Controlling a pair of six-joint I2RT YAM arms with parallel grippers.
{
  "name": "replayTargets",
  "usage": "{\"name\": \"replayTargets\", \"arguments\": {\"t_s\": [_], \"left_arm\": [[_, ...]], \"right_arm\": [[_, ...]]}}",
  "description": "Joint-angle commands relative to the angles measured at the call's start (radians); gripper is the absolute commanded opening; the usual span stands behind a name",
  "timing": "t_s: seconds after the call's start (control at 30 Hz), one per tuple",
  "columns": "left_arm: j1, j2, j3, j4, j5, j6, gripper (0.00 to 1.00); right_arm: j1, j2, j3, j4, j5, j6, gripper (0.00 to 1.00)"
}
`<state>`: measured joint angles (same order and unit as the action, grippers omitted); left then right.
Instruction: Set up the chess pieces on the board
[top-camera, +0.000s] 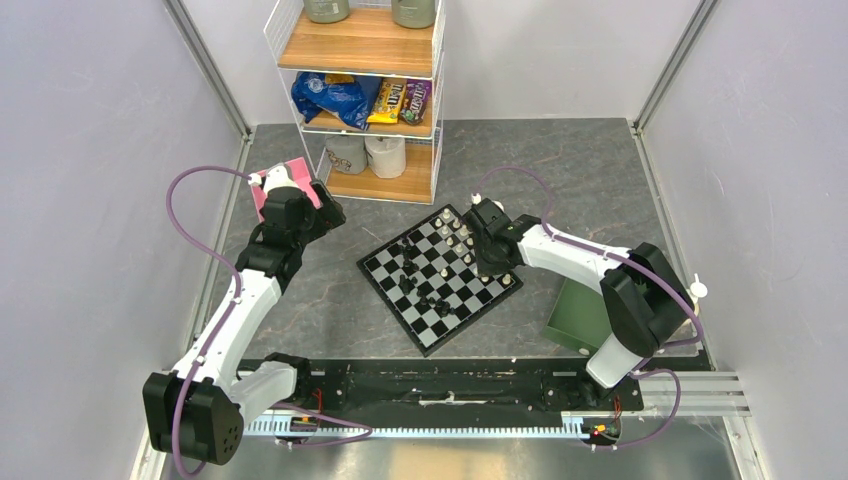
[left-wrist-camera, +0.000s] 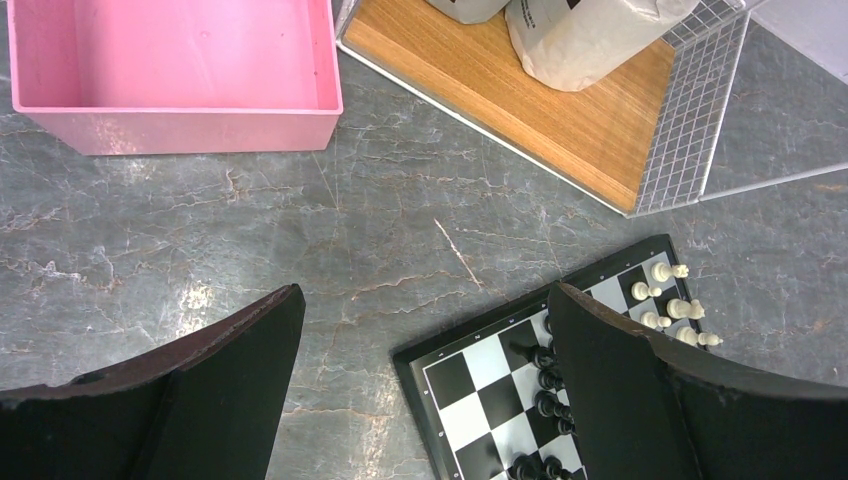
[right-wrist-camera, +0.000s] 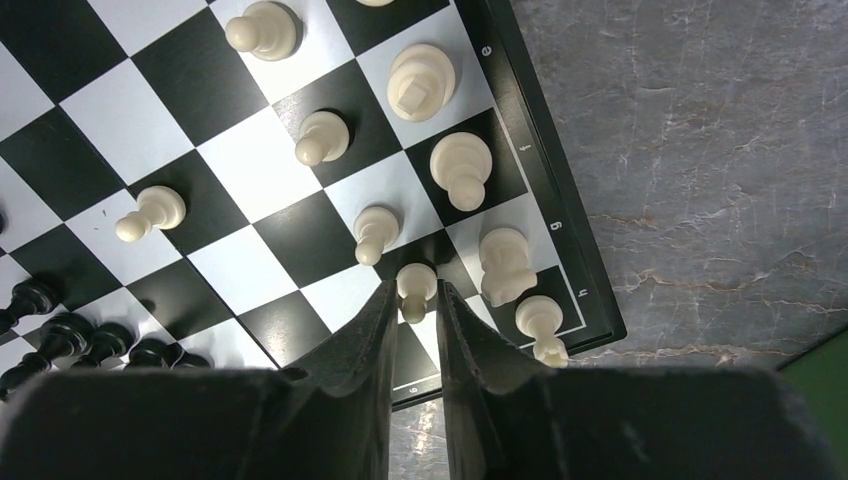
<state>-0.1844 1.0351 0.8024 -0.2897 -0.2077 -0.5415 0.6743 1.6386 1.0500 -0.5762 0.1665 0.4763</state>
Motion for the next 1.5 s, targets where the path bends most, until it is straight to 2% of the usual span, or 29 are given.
{"name": "replayTargets", "arguments": {"t_s": [0.0,0.27,0.37,0.6,0.77,0.93,1.07,1.47], "left_arm": [[0.008,-0.008,-0.005,0.030,-0.005,-0.008,0.99],[0.008,-0.009,-0.004,0.036,0.000,-0.012,0.98],[0.008,-0.006,-0.001,0.041,0.010,-0.015,0.99],[0.008,-0.010,0.008,0.036,0.010,-0.011,0.99],[0.008,-0.014,0.016,0.020,-0.010,0.001,0.98],[0.009,-0.018,0.018,0.009,-0.024,0.007,0.99],[0.010,-0.015,0.015,0.013,-0.022,0.005,0.98],[0.011,-0.013,0.001,0.018,-0.020,0.003,0.99]], "right_arm": [[-0.004,-0.030,0.032,0.009,0.011,-0.012,0.30],[0.019,-0.138,0.045,-0.024,-0.021,-0.010,0.34],[0.041,-0.134,0.070,-0.018,-0.041,-0.014,0.35],[0.096,0.011,0.195,0.013,-0.086,-0.012,0.41],[0.125,0.143,0.282,0.015,-0.104,-0.017,0.44],[0.128,0.203,0.313,0.007,-0.088,-0.034,0.43],[0.128,0.227,0.321,-0.004,-0.086,-0.040,0.41],[0.128,0.242,0.314,0.005,-0.082,-0.034,0.19]]}}
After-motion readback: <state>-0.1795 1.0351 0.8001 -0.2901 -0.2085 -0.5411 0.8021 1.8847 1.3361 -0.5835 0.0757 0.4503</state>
